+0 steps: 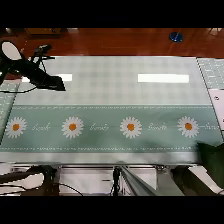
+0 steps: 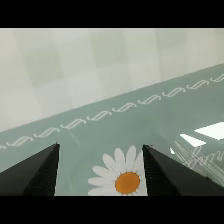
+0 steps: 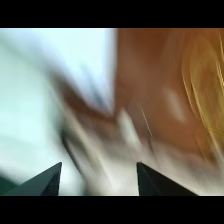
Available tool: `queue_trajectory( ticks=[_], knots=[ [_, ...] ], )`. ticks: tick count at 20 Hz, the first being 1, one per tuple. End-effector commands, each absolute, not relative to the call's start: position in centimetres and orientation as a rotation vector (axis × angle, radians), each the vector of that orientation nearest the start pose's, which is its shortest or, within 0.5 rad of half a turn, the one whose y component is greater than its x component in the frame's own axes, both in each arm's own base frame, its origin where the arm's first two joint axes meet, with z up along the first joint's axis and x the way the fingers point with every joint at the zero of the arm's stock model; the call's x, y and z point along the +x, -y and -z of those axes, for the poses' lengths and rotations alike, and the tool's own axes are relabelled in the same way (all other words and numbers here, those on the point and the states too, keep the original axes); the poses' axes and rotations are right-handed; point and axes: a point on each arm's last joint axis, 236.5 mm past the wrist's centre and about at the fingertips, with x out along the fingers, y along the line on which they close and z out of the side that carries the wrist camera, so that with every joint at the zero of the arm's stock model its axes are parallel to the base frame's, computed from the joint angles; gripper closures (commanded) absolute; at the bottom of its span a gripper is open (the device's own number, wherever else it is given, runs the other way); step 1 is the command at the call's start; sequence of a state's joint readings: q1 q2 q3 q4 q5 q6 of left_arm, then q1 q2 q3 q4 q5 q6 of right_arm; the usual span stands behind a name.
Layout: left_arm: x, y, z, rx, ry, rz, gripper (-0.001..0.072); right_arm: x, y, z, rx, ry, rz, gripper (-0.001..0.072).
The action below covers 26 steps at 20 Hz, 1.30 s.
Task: Fold the shirts.
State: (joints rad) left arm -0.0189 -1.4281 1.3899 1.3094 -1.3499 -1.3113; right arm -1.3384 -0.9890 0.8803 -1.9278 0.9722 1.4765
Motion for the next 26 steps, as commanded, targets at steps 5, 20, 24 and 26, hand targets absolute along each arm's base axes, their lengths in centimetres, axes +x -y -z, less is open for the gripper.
queue_trajectory(
  ticks=[5,20,24,26],
  knots=[
    [50.7,12.7,-11.2,-0.282,-0.789,0.427,0.0101,51.3,14.1,-18.6,0.122,-0.518,0.107,0.0204],
    [40.8,12.2,1.4,0.164,-1.412,0.299,0.0157,41.4,-4.1,1.0,-0.018,-1.476,-0.199,0.0204],
    [40.8,12.2,1.4,0.164,-1.412,0.299,0.0157,41.4,-4.2,1.0,-0.015,-1.478,-0.201,0.0204],
    [40.8,12.2,1.4,0.164,-1.412,0.299,0.0157,41.4,-4.2,1.0,-0.015,-1.478,-0.2,0.0204]
  ],
)
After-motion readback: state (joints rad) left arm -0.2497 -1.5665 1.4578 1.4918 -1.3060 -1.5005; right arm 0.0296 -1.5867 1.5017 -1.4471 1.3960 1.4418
